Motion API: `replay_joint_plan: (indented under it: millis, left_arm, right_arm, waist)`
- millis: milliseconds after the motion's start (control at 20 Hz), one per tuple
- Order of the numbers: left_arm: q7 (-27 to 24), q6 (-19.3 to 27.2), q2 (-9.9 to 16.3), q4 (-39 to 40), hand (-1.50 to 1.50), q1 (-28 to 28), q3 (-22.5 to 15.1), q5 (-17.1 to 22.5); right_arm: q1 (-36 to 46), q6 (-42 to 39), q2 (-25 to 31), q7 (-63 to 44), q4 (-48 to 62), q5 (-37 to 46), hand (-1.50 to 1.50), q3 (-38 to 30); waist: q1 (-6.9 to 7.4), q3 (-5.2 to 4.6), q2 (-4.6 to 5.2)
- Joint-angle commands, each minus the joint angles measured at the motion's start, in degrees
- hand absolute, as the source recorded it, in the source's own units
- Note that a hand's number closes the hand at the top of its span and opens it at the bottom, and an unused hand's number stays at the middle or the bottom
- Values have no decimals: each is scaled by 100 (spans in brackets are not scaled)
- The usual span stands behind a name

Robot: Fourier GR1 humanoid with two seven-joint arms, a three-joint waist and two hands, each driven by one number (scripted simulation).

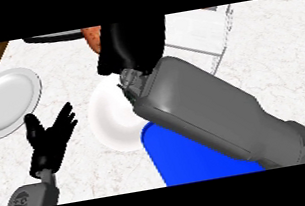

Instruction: Pick the sweet potato from the tray and place it in the tiered shelf

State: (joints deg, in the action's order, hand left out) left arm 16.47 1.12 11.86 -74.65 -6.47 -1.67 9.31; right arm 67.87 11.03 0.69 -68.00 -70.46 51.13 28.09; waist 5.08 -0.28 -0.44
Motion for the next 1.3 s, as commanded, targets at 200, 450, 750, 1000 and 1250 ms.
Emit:
replay_joint_plan:
  millis: [200,450,750,1000,1250]
  left_arm:
    - [152,94,55,-248,0,230,125,63]
    - [5,156,27,-34,0,93,180,-13]
    - [-110,135,12,-226,0,415,158,-47]
    - [-86,173,-34,-313,0,439,135,-95]
    - [-70,120,-84,-173,0,285,114,-117]
  right_arm:
    - [1593,-58,-65,-1466,928,29,150,-708]
    - [2349,-144,-65,-1277,1650,117,150,-1376]
    - [2753,-120,355,-315,2607,198,150,-2088]
    - [2865,5,349,377,3359,6,150,-2518]
    - [3091,79,244,723,4027,46,150,-2651]
  waist:
    - [-173,16,12]
    - [-325,15,39]
    - [-338,19,61]
    - [-339,21,77]
    - [-326,18,95]
